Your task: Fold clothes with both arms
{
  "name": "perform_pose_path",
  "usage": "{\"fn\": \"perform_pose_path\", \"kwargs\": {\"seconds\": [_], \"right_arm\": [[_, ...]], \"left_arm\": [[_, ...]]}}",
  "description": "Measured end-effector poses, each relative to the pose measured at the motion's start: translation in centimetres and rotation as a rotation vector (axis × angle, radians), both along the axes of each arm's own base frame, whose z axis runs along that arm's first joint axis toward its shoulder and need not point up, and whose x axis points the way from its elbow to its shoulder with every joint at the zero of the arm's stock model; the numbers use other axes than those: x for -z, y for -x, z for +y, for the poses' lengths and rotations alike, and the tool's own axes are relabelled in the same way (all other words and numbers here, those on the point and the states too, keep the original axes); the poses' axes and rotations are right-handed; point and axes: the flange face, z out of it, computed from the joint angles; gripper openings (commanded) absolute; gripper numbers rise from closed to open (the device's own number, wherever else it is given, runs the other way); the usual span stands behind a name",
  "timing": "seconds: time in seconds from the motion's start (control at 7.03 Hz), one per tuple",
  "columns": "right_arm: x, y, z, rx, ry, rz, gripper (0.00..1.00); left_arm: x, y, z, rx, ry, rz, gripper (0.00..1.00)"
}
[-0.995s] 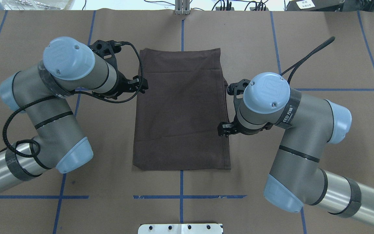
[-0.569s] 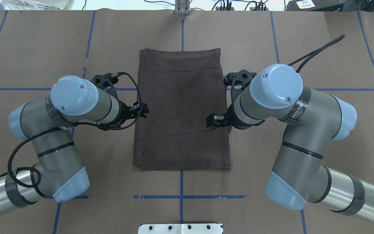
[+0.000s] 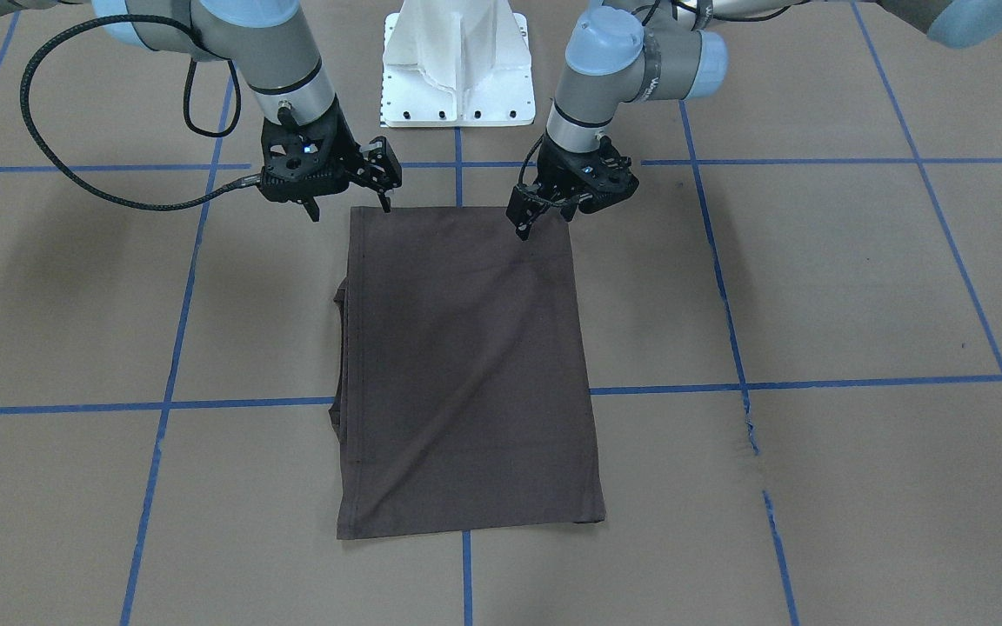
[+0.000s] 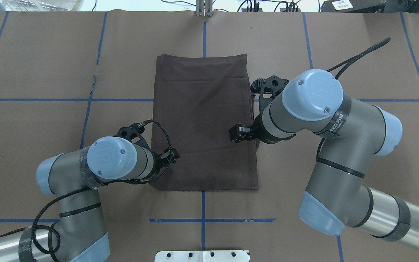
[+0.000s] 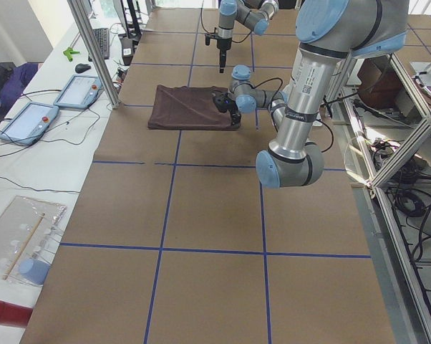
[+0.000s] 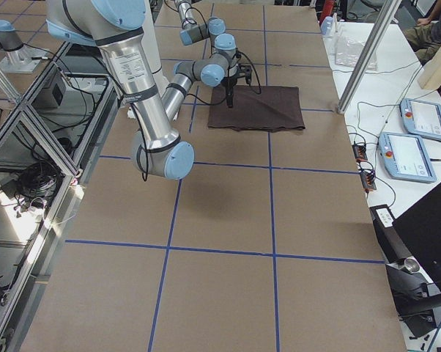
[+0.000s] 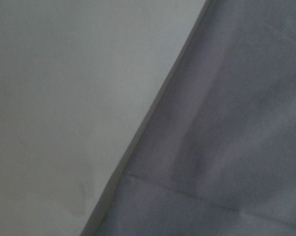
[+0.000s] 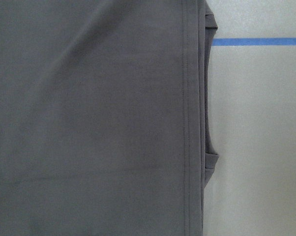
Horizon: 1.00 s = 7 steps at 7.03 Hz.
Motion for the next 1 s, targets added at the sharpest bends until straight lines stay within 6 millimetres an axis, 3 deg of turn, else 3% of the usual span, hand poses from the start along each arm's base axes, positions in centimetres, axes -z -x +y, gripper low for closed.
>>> {"fn": "perform_pose_path", "kwargs": {"seconds": [0.57, 1.0], "right_arm": [[0.06, -0.02, -0.06, -0.004, 0.002, -0.004, 1.0], [0.08, -0.04, -0.05, -0.005, 0.002, -0.005, 1.0]], "left_arm": [[-1.04, -0.6, 0.97, -0.008, 0.027, -0.072, 0.82], [-1.08, -0.81, 1.37, -0.017, 0.031, -0.075, 0.53]]}}
